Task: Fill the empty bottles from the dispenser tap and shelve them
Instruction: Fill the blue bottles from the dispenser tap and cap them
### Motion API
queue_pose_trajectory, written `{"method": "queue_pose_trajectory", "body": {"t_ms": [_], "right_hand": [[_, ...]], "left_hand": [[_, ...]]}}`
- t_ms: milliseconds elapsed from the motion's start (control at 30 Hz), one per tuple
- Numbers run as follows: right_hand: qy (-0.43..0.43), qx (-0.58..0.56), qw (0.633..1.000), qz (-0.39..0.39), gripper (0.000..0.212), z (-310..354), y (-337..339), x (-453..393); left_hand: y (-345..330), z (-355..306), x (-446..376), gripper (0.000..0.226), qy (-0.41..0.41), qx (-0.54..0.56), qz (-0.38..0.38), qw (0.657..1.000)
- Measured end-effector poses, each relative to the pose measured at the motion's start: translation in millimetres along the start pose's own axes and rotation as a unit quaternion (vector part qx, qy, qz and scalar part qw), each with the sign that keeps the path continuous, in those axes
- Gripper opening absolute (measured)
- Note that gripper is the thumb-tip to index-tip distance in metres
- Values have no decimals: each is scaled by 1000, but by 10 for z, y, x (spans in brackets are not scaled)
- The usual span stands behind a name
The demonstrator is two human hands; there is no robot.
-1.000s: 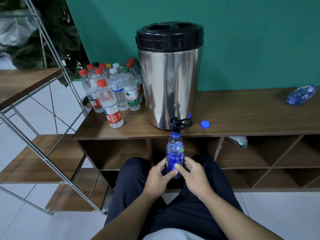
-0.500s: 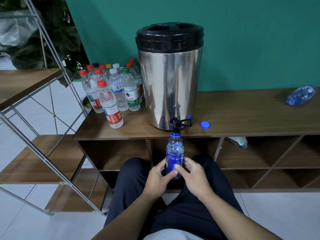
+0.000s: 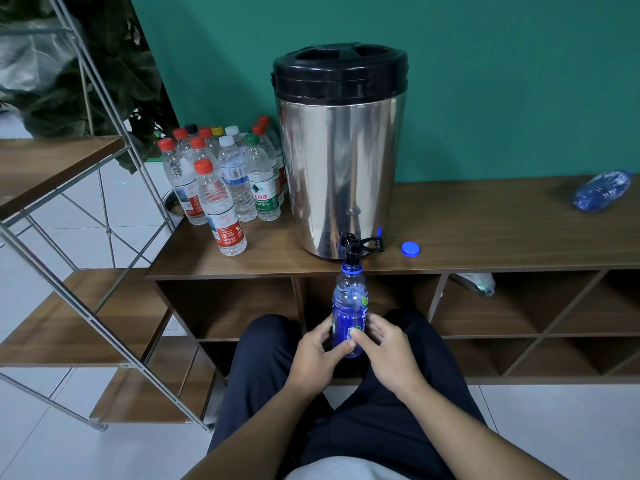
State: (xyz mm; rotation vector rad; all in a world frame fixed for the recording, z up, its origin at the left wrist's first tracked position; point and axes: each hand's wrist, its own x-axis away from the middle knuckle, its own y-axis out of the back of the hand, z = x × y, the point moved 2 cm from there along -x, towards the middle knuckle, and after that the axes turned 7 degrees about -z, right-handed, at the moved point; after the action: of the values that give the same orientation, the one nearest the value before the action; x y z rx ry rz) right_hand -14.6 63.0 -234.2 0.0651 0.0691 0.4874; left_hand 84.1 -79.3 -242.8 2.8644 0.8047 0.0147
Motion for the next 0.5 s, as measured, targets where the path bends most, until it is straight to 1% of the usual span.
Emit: {"method": "queue_pose_trajectory", "body": {"t_ms": [500], "right_hand": [[0,9,1000,3,34,-35,3,-14]], "left_hand": [[1,-4,-1,51,-1,6,3,1000]]}}
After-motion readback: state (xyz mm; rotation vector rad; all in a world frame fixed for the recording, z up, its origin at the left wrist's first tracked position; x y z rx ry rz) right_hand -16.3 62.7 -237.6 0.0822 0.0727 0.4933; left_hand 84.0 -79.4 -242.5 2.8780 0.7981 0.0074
